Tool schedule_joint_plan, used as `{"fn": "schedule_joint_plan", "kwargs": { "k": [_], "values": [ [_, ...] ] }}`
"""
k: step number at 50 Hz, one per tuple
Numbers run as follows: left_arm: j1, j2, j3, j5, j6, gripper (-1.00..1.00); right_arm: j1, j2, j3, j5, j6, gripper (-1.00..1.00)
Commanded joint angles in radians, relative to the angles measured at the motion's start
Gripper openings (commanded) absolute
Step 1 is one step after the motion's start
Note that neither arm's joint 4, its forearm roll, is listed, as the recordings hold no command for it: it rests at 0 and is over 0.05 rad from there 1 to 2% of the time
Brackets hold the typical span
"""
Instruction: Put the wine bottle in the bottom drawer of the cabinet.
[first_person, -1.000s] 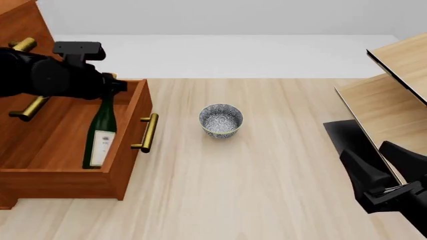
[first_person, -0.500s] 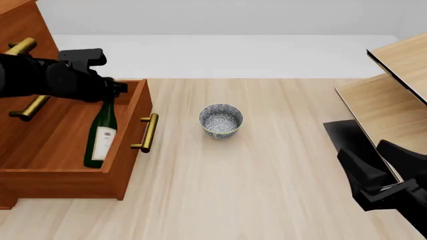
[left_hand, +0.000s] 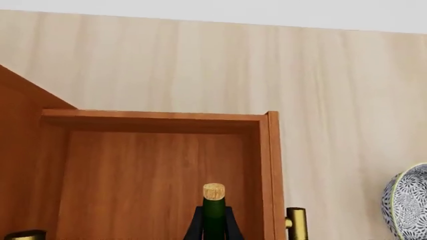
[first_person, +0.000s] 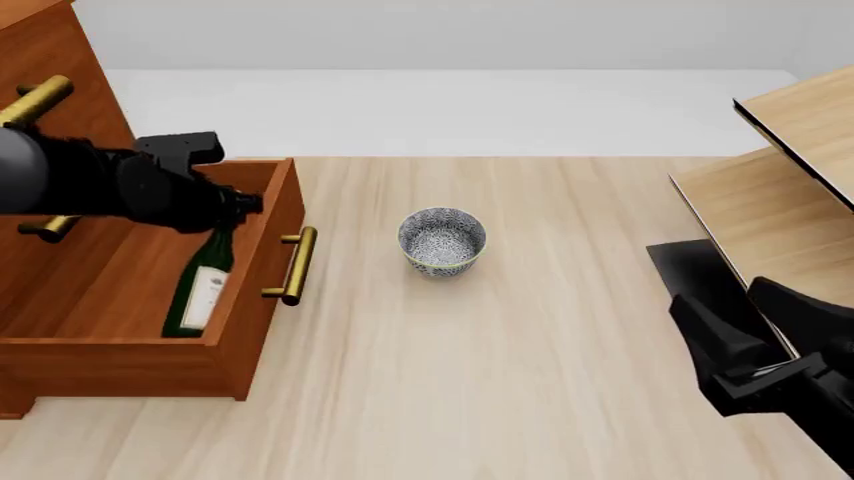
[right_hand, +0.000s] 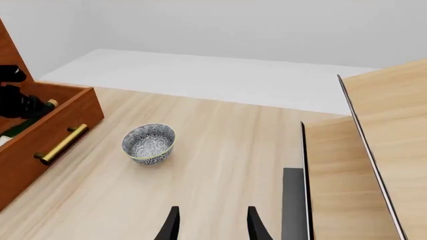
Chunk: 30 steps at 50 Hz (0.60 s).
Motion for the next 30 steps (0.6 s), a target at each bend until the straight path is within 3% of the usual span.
{"fn": "schedule_joint_plan", "kwargs": {
  "k": [1, 30],
  "values": [
    [-0.003, 0.042, 0.033, 0.006, 0.005, -1.0, -0.003, 0.012, 0.0, -0.013, 0.0, 1.0],
    [-0.006, 0.037, 0.031, 0.01, -0.002, -1.0, -0.002, -0.01, 0.0, 0.009, 0.0, 1.0]
  ]
}}
